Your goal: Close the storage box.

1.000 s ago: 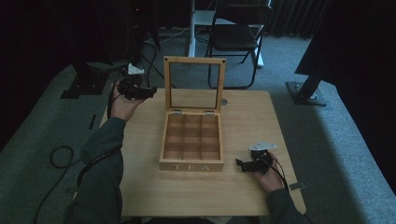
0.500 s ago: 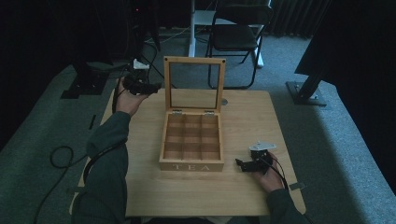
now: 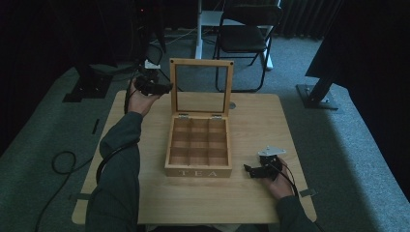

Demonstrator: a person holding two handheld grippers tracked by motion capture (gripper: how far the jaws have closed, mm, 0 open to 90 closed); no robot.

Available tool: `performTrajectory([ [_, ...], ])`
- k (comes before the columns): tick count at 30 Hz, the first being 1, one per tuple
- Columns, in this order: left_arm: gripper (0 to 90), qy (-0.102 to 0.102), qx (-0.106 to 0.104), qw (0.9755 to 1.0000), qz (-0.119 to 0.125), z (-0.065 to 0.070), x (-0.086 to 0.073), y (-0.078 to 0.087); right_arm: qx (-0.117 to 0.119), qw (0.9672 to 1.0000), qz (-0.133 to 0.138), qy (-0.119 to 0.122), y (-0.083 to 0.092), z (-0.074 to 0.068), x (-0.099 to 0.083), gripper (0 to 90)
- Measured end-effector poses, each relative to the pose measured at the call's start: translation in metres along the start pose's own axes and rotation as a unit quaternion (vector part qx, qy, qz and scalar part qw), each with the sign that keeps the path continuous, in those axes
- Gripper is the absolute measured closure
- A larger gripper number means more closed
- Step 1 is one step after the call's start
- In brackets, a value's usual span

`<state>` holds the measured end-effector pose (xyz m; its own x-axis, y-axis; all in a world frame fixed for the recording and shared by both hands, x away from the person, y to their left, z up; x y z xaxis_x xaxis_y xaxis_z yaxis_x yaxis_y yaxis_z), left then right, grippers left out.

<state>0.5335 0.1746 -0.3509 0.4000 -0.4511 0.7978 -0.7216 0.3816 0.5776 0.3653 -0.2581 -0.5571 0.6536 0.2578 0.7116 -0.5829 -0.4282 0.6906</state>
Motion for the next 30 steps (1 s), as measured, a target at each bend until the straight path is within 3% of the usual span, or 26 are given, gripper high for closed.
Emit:
performTrajectory([
  [14, 31.8, -0.004, -0.008, 0.9999, -0.011, 0.004, 0.011, -0.026, 0.000, 1.0000, 0.000, 0.001, 0.000, 0.000, 0.000, 12.7],
  [30, 34.2, 0.001, -0.010, 0.9998, -0.017, 0.000, 0.022, -0.038, 0.000, 1.0000, 0.000, 0.000, 0.000, 0.000, 0.000, 12.7],
])
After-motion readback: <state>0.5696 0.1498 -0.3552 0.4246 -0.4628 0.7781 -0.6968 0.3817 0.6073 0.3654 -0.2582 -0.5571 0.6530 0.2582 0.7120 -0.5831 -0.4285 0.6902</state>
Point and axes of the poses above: each handheld gripper's, and its own axes: y roughly backward along the jaws, x roughly out of its top, z roughly to its right, the point moved 1 cm from there along -y, roughly forward along the jaws, and after that the axes turned 10 degrees about -y, right-handed, at the moved point
